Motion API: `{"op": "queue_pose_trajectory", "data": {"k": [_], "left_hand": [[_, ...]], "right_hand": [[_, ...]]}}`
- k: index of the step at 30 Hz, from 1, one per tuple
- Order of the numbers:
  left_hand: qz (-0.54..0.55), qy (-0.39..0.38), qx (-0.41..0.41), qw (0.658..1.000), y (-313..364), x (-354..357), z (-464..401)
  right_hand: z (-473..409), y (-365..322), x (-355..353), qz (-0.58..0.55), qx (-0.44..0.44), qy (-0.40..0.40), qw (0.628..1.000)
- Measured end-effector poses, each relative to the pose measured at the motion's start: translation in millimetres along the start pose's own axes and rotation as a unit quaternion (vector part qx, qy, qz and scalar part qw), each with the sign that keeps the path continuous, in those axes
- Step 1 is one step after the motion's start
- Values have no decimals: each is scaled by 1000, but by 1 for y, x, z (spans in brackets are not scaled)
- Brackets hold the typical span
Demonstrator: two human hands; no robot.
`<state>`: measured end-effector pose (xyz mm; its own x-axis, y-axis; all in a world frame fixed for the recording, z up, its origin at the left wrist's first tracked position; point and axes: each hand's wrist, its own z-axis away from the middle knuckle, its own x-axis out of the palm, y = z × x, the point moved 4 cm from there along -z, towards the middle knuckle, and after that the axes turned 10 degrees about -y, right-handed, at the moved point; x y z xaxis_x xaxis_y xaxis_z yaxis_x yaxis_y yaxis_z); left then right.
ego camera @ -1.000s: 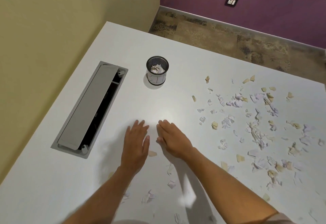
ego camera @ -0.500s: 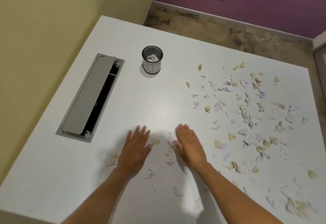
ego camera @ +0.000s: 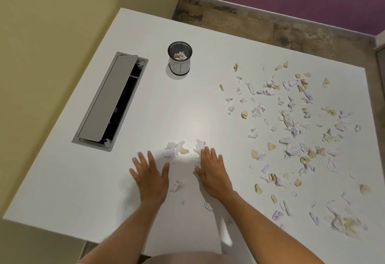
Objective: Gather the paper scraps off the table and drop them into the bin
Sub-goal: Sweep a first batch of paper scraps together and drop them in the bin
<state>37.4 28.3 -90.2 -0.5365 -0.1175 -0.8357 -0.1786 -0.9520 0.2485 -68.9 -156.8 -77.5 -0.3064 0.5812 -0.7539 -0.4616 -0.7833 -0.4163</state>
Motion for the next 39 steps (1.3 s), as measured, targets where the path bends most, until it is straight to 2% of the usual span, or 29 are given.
{"op": "queue_pose_trajectory", "data": {"k": [3,5,7,10,13,17,22,26,29,32,36,39], "left_hand": [[-3,-11,94,996,14,5,8],[38,-15,163,986,22,6,10],[99,-17,205,974,28,2,5],[137,-27,208,968,33,-10,-15],[44,-76,259,962,48,-21,-37],[-147,-141,325,923,57,-16,-43],[-223,-149,362,893,45,-5,-22],[-225,-117,368,895,41,-11,2],[-228,-81,283,928,36,-20,14],[-208,-89,201,953,26,-18,20],[-201,-78,199,956,31,-16,21],[-201,-89,206,954,39,-15,17]], "right_hand": [[9,-3,-4,-7,-38,20,999],[10,-5,-19,-37,-63,80,994],[6,-3,-32,-50,-53,110,991],[-9,4,-37,-26,-6,57,998],[-26,-1,-42,36,-24,24,999],[-35,-9,-39,117,-77,-26,990],[-12,-5,-19,121,-95,-40,987],[10,-3,-18,91,-106,-6,990],[23,-1,-20,98,-60,26,993],[26,-1,-18,83,20,-1,996],[21,-16,-10,89,27,-35,995],[24,-24,-4,67,6,-24,997]]}}
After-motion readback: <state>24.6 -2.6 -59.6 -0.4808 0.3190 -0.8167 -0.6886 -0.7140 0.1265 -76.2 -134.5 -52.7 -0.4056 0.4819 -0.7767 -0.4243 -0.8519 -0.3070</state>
